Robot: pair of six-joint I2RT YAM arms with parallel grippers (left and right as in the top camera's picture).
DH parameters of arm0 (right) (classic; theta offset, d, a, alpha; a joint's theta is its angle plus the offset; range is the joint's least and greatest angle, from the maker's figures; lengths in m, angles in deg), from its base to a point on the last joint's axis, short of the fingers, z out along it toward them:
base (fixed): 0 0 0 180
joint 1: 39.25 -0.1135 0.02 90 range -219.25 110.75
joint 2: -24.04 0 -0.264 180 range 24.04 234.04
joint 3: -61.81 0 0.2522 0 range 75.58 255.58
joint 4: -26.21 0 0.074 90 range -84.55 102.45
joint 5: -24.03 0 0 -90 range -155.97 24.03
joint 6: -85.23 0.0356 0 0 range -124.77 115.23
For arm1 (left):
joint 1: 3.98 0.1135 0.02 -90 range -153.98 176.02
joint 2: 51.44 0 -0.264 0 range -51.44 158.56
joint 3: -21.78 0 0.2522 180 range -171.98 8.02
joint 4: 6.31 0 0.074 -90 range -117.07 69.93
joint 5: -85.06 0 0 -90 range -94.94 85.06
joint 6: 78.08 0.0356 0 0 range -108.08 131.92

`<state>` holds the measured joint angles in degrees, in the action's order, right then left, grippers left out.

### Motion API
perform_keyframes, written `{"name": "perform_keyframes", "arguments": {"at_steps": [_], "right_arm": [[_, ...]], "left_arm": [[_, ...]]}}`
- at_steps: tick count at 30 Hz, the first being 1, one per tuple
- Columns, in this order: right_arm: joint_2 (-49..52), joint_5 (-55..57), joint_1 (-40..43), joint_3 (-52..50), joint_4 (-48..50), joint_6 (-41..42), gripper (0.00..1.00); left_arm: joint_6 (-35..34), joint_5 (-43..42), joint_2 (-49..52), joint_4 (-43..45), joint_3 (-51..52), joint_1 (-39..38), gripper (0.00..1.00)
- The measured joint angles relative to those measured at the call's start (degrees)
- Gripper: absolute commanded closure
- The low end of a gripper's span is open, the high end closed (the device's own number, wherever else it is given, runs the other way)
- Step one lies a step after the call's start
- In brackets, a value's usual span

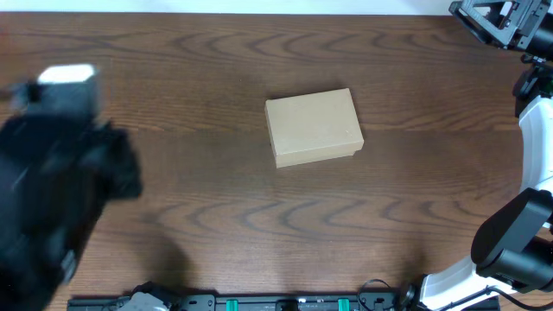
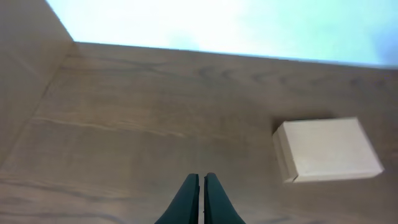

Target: Pack container

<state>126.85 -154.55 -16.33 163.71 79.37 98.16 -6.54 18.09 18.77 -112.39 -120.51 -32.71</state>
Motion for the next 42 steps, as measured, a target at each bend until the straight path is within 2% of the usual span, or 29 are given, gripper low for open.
{"name": "perform_keyframes", "arguments": {"at_steps": [7,10,13,20,21,22,24,26,29,30,31,32,34,35,36,38,40,42], "right_arm": [[0.00,0.00,0.00,0.00,0.00,-0.02,0.01],[0.00,0.00,0.00,0.00,-0.02,-0.07,0.01],[0.00,0.02,0.00,0.00,0.00,-0.13,0.01],[0.00,0.00,0.00,0.00,-0.02,-0.15,0.01],[0.00,0.00,0.00,0.00,0.00,-0.15,0.01],[0.00,0.00,0.00,0.00,0.00,-0.15,0.01],[0.00,0.00,0.00,0.00,0.00,-0.15,0.01],[0.00,0.00,0.00,0.00,-0.02,-0.15,0.01],[0.00,0.02,0.00,0.00,0.00,-0.15,0.01],[0.00,0.00,0.00,0.00,-0.02,-0.15,0.01],[0.00,0.00,0.00,0.00,0.00,-0.13,0.01],[0.00,0.00,0.00,0.00,-0.02,-0.15,0.01],[0.00,0.00,0.00,0.00,0.00,-0.15,0.01],[0.00,0.00,0.00,0.00,0.00,-0.15,0.01],[0.00,0.00,0.00,0.00,-0.02,-0.15,0.01],[0.00,0.00,0.00,0.00,0.00,-0.15,0.01],[0.00,0.00,0.00,0.00,0.00,-0.15,0.01],[0.00,0.00,0.00,0.00,0.00,-0.15,0.01]], "left_arm": [[-5.07,0.74,-16.46,0.00,8.55,0.00,0.94],[-6.80,1.01,-20.74,0.00,11.67,0.00,0.89],[-7.43,0.98,-21.62,0.02,14.16,0.00,0.80],[-8.37,0.04,-20.83,0.00,18.91,0.00,0.78],[-8.37,-0.11,-20.83,0.00,19.43,0.00,0.74],[-8.26,-0.17,-20.83,0.00,19.69,0.00,0.64],[-8.50,-0.48,-20.83,0.00,20.26,0.00,0.64],[-8.63,-0.59,-20.81,0.00,20.33,0.00,0.68],[-8.59,-0.61,-20.83,0.00,20.33,0.00,0.67],[-8.59,-0.61,-20.83,0.00,20.33,0.00,0.58],[-8.37,-0.63,-20.83,0.00,20.33,0.00,0.57],[-8.39,-0.81,-20.83,0.00,20.33,0.00,0.59],[-8.48,-1.20,-20.83,0.00,20.33,0.00,0.72],[-8.20,-1.40,-20.83,0.00,20.33,0.00,0.74],[-7.74,-1.49,-20.83,0.00,20.33,0.00,0.37],[-6.58,-1.73,-20.83,0.00,20.33,0.00,0.37],[-6.38,-1.86,-20.83,0.00,20.33,0.00,0.45],[-5.73,-2.12,-20.83,0.00,20.33,0.00,0.28]]}}
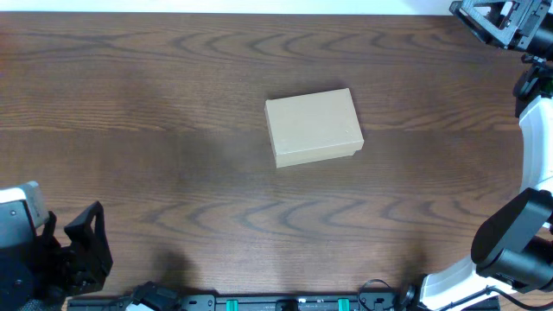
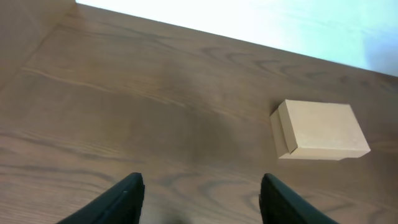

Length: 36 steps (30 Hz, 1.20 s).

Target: Pack container

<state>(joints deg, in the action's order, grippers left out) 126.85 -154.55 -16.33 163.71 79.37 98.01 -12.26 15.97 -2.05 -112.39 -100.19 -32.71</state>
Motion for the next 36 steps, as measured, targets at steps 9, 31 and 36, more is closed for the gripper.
{"name": "perform_keyframes", "arguments": {"at_steps": [9,31,36], "right_arm": [[0.00,0.00,0.00,0.00,-0.02,0.00,0.01],[0.00,0.00,0.00,0.00,-0.02,0.00,0.01],[0.00,0.02,0.00,0.00,-0.02,0.00,0.01]], "left_arm": [[0.48,-4.37,0.00,0.00,0.00,0.00,0.05],[9.20,-4.98,-1.57,3.98,1.16,12.87,0.05],[17.27,-7.85,-7.52,16.79,9.35,16.96,0.05]]}}
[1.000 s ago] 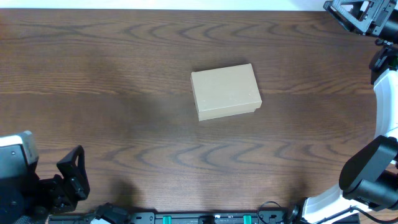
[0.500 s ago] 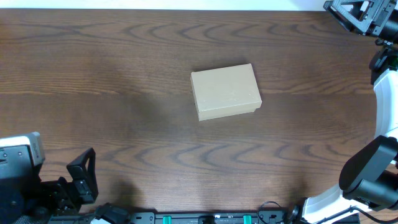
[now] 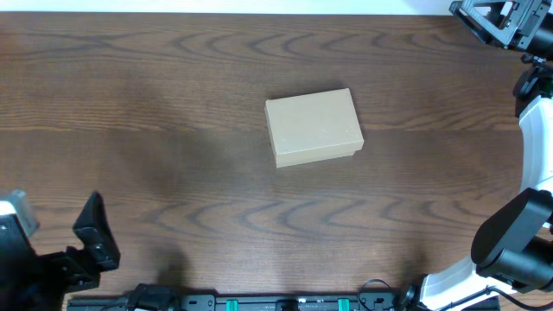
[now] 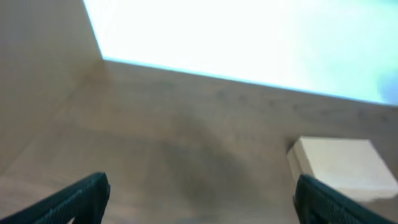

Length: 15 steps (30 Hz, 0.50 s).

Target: Pack container

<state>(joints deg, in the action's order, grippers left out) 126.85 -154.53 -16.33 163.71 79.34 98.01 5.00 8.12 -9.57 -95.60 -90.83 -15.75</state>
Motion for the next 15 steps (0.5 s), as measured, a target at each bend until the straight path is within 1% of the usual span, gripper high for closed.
{"name": "perform_keyframes", "arguments": {"at_steps": [2,5,9,12,15], "right_arm": [[0.00,0.00,0.00,0.00,0.00,-0.02,0.01],[0.00,-0.02,0.00,0.00,0.00,-0.02,0.01],[0.00,0.00,0.00,0.00,0.02,-0.02,0.01],[0.00,-0.02,0.00,0.00,0.02,-0.02,0.01],[0.00,-0.02,0.00,0.00,0.02,-0.02,0.01]], "left_arm": [[4.59,-2.60,-3.21,6.75,6.40,1.33,0.05],[10.12,-6.40,-7.02,14.19,16.41,2.86,0.05],[14.29,-9.79,-10.38,18.73,27.98,4.13,0.05],[15.96,-11.45,-13.33,21.90,36.30,6.43,0.05],[16.50,-12.63,-16.26,23.50,42.40,8.98,0.05]]}}
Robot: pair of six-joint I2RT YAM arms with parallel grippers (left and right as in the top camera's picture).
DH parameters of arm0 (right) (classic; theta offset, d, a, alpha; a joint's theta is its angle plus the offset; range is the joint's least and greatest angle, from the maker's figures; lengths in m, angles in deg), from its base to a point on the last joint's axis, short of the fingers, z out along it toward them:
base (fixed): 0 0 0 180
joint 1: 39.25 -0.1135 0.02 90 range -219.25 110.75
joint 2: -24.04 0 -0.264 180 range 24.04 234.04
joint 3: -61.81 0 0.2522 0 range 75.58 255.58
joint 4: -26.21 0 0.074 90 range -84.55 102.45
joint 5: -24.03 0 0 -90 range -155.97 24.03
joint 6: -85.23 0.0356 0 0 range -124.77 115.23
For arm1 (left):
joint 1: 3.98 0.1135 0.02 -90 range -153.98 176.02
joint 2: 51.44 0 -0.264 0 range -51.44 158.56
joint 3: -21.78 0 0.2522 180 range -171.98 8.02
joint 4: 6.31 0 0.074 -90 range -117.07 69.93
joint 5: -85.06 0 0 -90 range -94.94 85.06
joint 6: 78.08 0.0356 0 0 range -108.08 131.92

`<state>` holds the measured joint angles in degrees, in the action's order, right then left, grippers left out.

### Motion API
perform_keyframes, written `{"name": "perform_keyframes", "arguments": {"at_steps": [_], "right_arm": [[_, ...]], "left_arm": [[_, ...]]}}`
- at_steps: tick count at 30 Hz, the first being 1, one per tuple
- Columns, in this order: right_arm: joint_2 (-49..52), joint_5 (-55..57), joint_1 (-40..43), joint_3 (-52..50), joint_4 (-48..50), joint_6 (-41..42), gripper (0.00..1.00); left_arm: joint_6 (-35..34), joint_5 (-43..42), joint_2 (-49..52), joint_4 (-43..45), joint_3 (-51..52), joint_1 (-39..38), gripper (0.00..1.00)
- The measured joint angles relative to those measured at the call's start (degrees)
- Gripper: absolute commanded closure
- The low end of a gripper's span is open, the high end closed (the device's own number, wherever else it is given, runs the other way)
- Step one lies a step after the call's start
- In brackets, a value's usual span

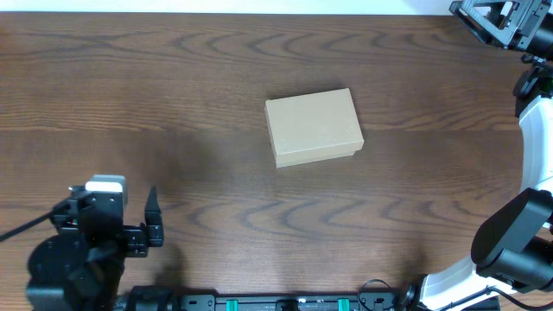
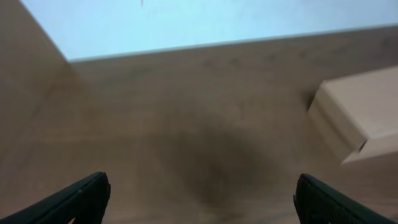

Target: Pack container

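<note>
A closed tan cardboard box (image 1: 313,127) lies flat near the middle of the dark wooden table (image 1: 173,78). It also shows at the right edge of the left wrist view as the box (image 2: 364,112). My left arm (image 1: 93,235) is at the front left of the table, well short of the box. My left gripper (image 2: 200,196) is open wide over bare wood, with nothing between its dark fingertips (image 2: 87,194). The right arm (image 1: 527,173) stands along the right edge, its head (image 1: 503,21) at the far right corner; its jaws cannot be made out.
The table's far edge runs along the top of the overhead view, with a pale surface beyond it. A rail with green clips (image 1: 285,303) lies along the front edge. Bare wood surrounds the box on all sides.
My left arm has moved from the front left corner a little to the right and further onto the table. The box appears nearer in the wrist view. The gripper stays open wide.
My left gripper was shut, with the arm high and blurred at the left edge. Then the arm was down in the front left corner with the jaws open, then open wider. Now it is further onto the table. Box and right arm have not moved.
</note>
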<state>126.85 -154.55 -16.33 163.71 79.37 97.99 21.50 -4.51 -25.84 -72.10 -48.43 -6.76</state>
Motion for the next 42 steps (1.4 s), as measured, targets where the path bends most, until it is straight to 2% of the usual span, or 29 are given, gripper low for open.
{"name": "perform_keyframes", "arguments": {"at_steps": [13,21,26,29,34,42], "right_arm": [[0.00,0.00,0.00,0.00,0.00,0.00,0.01],[0.00,0.02,0.00,0.00,-0.02,0.00,0.01],[0.00,0.00,0.00,0.00,0.00,0.00,0.01],[0.00,0.00,0.00,0.00,-0.02,0.00,0.01],[0.00,0.02,0.00,0.00,0.00,0.00,0.01],[0.00,0.00,0.00,0.00,0.00,0.00,0.01]], "left_arm": [[1.44,-2.58,-17.35,4.46,22.40,5.22,0.05],[1.46,-4.76,-22.23,11.06,31.52,6.16,0.05],[2.86,-5.40,-24.04,20.52,35.30,6.16,0.05],[4.09,-5.81,-24.79,29.90,37.31,6.16,0.05],[4.90,-6.05,-24.87,40.48,38.23,6.16,0.05],[7.50,-6.08,-25.00,51.47,38.84,6.16,0.05]]}}
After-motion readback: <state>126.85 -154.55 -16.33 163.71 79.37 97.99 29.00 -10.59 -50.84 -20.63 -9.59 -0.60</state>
